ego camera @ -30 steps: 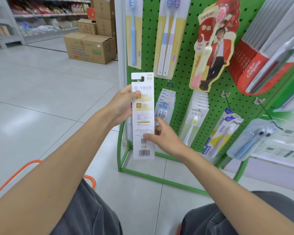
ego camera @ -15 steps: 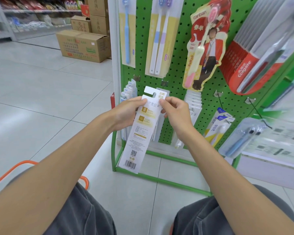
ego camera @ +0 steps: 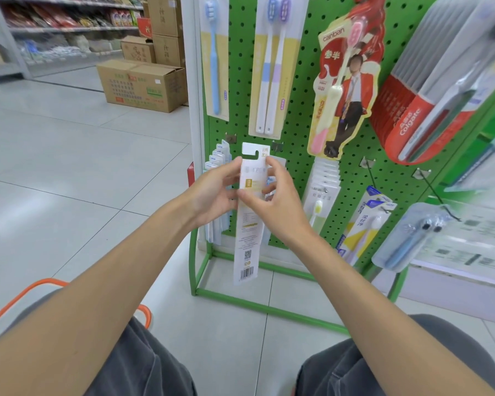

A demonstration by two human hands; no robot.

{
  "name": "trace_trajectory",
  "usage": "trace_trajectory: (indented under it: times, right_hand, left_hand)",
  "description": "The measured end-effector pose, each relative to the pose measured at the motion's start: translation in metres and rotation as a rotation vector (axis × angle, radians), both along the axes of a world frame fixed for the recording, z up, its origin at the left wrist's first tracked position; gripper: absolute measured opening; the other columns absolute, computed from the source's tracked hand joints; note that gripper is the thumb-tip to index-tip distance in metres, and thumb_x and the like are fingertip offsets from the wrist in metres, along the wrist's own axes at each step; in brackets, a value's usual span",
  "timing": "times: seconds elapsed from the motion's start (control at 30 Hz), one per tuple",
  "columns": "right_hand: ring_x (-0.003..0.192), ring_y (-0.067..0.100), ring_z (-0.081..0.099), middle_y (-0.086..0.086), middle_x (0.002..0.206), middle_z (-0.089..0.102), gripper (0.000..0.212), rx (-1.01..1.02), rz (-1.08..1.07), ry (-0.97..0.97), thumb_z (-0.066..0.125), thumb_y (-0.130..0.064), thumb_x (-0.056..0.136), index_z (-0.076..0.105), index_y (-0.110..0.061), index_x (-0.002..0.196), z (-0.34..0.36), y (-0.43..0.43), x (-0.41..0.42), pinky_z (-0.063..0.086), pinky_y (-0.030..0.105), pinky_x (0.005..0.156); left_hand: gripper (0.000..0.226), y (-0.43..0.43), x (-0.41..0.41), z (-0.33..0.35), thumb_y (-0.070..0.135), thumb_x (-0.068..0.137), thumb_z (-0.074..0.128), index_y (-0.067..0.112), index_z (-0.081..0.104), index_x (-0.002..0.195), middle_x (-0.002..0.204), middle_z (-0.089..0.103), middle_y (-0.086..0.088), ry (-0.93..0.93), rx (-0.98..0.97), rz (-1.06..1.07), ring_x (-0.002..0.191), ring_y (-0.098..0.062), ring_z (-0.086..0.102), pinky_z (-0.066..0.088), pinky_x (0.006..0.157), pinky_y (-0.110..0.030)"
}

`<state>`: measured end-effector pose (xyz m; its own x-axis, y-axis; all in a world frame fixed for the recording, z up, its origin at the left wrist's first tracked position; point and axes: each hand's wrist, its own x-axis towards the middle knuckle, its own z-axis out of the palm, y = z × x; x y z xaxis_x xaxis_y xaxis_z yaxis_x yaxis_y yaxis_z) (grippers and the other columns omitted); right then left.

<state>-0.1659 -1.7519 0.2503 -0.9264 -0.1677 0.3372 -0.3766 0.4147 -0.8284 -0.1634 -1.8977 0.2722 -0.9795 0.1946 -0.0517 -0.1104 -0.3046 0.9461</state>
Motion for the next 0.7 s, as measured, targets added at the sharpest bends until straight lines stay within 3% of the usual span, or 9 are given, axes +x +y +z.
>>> trace_trajectory:
  times: [0.13,0.23,0.33,0.43,0.5,0.6,0.7]
  right_hand:
    - [0.086,0.003,0.053,-0.007,0.133,0.050,0.076,0.000,0.018,0.031,0.069,-0.035,0.085,0.031,-0.028,0.151,0.004,-0.002,0.004,0.050,0.027,0.086]
    - [0.081,0.010,0.056,-0.011,0.121,0.058,0.054,-0.035,0.062,0.014,0.053,-0.026,0.096,0.039,-0.028,0.149,0.007,-0.003,0.009,0.051,0.030,0.085]
    - [0.095,0.021,0.063,-0.002,0.103,0.071,0.027,-0.125,0.061,-0.021,0.046,-0.024,0.099,0.066,-0.026,0.118,0.013,-0.007,0.007,0.051,0.044,0.090]
    - [0.099,0.026,0.064,0.005,0.102,0.072,0.027,-0.187,0.041,-0.022,0.047,-0.013,0.097,0.068,-0.023,0.109,0.022,-0.013,0.003,0.051,0.047,0.092]
    - [0.097,0.030,0.064,0.011,0.099,0.072,0.024,-0.194,0.032,-0.002,0.048,-0.008,0.095,0.069,-0.017,0.104,0.030,-0.015,0.000,0.052,0.046,0.089]
    - [0.091,0.017,0.069,-0.001,0.094,0.074,0.021,-0.240,0.030,-0.011,0.051,-0.006,0.096,0.068,-0.017,0.102,0.045,-0.020,-0.001,0.054,0.029,0.080]
    - [0.086,0.029,0.067,0.007,0.088,0.074,0.016,-0.214,0.023,0.000,0.055,-0.012,0.096,0.066,-0.020,0.106,0.062,-0.030,-0.002,0.053,0.040,0.076]
  left_hand:
    - [0.031,-0.003,0.001,0.000,0.019,0.105,0.043,0.012,0.061,0.128,0.117,0.069,-0.008,0.078,-0.059,-0.050,0.104,-0.029,0.069,0.058,0.084,-0.035]
    - [0.032,-0.005,-0.001,0.000,0.014,0.099,0.055,0.015,0.057,0.131,0.097,0.072,-0.006,0.085,-0.089,0.041,0.096,-0.022,0.070,0.058,0.082,-0.032]
    - [0.027,-0.007,-0.003,0.004,0.017,0.096,0.060,0.020,0.062,0.123,0.101,0.072,-0.002,0.115,-0.140,0.104,0.091,-0.012,0.069,0.056,0.083,-0.028]
    - [0.014,-0.007,-0.003,0.012,0.025,0.097,0.058,0.024,0.068,0.107,0.097,0.072,0.008,0.151,-0.182,0.132,0.086,-0.005,0.066,0.045,0.083,-0.025]
    - [0.016,-0.012,-0.003,0.019,0.028,0.099,0.056,0.022,0.068,0.107,0.100,0.073,0.005,0.144,-0.142,0.149,0.090,-0.009,0.066,0.048,0.082,-0.025]
    - [0.022,-0.023,0.000,0.034,0.026,0.101,0.053,0.015,0.068,0.112,0.108,0.073,-0.002,0.165,-0.123,0.195,0.095,-0.015,0.068,0.056,0.084,-0.032]
    - [0.022,-0.034,0.002,0.053,0.018,0.101,0.053,0.011,0.068,0.115,0.108,0.074,-0.004,0.194,-0.173,0.270,0.093,-0.014,0.071,0.059,0.079,-0.030]
